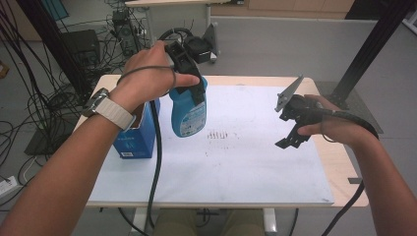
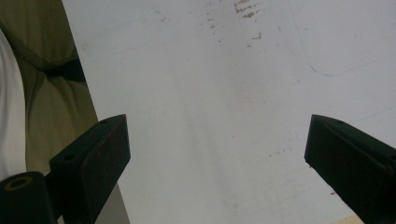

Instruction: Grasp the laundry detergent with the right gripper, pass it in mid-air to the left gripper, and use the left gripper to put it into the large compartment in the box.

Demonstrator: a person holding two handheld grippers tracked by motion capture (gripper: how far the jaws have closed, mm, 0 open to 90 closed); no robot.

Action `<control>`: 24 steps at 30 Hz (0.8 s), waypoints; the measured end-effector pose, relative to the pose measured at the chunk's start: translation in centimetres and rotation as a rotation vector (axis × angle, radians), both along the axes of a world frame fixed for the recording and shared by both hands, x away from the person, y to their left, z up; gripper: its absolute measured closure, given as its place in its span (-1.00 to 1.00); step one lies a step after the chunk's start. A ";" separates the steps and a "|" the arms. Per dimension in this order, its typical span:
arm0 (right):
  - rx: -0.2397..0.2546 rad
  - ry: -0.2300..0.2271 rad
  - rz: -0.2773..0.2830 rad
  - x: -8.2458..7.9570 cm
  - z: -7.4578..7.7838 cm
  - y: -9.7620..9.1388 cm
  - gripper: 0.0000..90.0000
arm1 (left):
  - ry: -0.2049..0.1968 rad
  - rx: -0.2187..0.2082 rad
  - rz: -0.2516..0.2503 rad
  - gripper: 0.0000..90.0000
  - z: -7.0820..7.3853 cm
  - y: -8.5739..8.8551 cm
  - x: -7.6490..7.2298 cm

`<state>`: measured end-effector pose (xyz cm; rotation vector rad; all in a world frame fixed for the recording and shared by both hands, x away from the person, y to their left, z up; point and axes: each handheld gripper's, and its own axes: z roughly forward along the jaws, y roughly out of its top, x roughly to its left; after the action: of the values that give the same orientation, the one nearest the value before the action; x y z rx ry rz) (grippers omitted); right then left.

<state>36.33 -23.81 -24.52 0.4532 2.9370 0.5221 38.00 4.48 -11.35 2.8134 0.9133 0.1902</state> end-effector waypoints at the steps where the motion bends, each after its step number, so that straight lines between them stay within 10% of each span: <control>1: 0.001 -0.002 0.004 0.0 0.0 -0.2 -0.85 | -0.001 0.000 0.018 -0.17 0.2 0.0 0.0; 24: -0.015 -0.043 -0.014 -0.4 0.4 -1.5 -0.83 | 0.014 0.024 0.326 -0.17 2.6 0.4 1.4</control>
<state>35.90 -25.32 -24.14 0.4542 2.8928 0.5010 39.38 4.92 -8.79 2.6714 1.3782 0.2256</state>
